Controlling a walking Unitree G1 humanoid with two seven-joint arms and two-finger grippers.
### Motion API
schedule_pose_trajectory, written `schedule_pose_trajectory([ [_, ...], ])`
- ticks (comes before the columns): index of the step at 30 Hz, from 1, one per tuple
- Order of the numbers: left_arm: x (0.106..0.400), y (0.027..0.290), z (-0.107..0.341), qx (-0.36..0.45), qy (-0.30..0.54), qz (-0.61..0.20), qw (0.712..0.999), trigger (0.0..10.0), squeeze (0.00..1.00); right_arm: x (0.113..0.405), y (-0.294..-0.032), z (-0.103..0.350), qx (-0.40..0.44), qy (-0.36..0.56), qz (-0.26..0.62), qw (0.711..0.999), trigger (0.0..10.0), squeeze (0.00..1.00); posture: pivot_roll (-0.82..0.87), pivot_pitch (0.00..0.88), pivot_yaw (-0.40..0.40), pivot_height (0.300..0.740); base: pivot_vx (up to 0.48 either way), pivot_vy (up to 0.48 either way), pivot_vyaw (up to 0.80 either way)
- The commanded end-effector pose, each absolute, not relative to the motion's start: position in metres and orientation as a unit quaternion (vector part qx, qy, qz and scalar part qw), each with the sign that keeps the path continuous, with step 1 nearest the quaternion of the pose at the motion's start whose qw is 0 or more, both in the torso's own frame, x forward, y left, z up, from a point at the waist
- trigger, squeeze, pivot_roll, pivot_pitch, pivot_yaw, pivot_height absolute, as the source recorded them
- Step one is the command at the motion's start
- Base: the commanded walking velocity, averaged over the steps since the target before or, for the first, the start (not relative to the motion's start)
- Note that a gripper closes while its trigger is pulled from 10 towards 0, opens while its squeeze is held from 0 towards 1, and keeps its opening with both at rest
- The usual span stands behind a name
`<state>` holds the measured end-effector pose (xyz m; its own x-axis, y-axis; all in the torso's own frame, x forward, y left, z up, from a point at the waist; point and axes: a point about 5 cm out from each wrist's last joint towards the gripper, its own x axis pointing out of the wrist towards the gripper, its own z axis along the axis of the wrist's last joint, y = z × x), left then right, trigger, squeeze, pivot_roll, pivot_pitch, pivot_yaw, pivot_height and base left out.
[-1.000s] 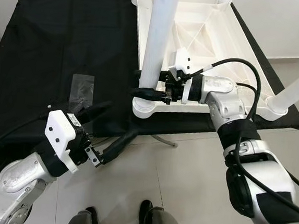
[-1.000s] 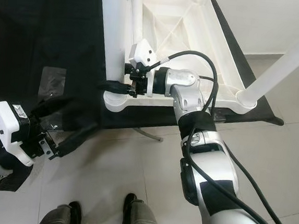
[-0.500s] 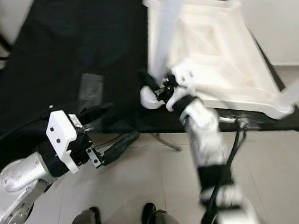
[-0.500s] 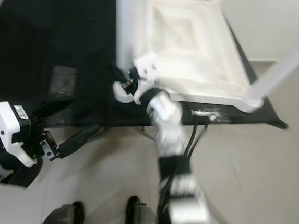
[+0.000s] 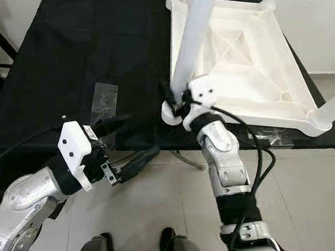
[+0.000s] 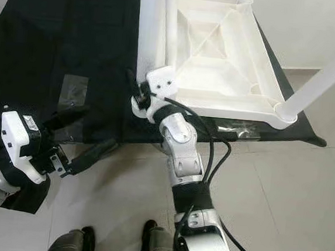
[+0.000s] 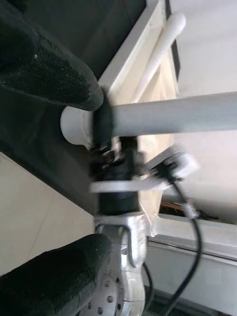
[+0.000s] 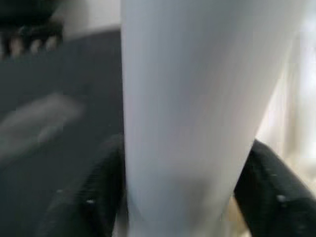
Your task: Building children table
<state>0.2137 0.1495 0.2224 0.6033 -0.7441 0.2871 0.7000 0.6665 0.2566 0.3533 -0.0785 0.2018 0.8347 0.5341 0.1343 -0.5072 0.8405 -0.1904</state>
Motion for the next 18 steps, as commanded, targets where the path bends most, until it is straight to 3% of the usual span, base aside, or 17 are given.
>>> schedule_pose_trajectory([
  [1,0.213,0.148,0.22,0.061,-0.187,-0.406,0.892,10.0,0.0,0.353,-0.075,0.211,-0.072,-0.102,0.332,0.935,10.0,0.52,0.05,0.282,-0.09,0.74,0.0,0.0,0.0],
  [2,0.213,0.148,0.22,0.061,-0.187,-0.406,0.892,10.0,0.0,0.353,-0.075,0.211,-0.072,-0.102,0.332,0.935,10.0,0.52,0.05,0.282,-0.09,0.74,0.0,0.0,0.0],
  [3,0.212,0.147,0.22,0.061,-0.187,-0.406,0.893,10.0,0.0,0.357,-0.078,0.222,-0.082,-0.115,0.385,0.912,10.0,0.0,0.06,0.282,-0.093,0.74,0.0,0.0,0.0],
  [5,0.212,0.147,0.22,0.061,-0.188,-0.405,0.893,10.0,0.0,0.357,-0.079,0.225,-0.088,-0.118,0.414,0.898,10.0,0.0,0.06,0.282,-0.093,0.74,0.0,0.0,0.0],
  [8,0.212,0.148,0.22,0.061,-0.188,-0.403,0.894,10.0,0.0,0.357,-0.082,0.231,-0.127,-0.117,0.503,0.847,10.0,0.0,0.06,0.283,-0.096,0.74,0.0,0.0,0.0],
  [14,0.211,0.147,0.221,0.062,-0.188,-0.402,0.894,10.0,0.0,0.357,-0.084,0.237,-0.147,-0.102,0.571,0.801,10.0,0.0,0.07,0.295,-0.098,0.74,0.0,0.0,0.0],
  [15,0.209,0.149,0.221,0.063,-0.185,-0.401,0.895,10.0,0.0,0.357,-0.083,0.241,-0.176,-0.091,0.605,0.771,10.0,0.0,0.08,0.304,-0.097,0.74,0.0,0.0,0.0],
  [17,0.209,0.149,0.221,0.063,-0.185,-0.401,0.895,10.0,0.0,0.357,-0.083,0.241,-0.176,-0.091,0.605,0.771,10.0,0.0,0.08,0.304,-0.097,0.74,0.0,0.0,0.0],
  [18,0.209,0.149,0.221,0.064,-0.184,-0.4,0.896,10.0,0.0,0.358,-0.082,0.244,-0.179,-0.086,0.621,0.758,10.0,0.0,0.09,0.31,-0.096,0.74,0.0,0.0,0.0],
])
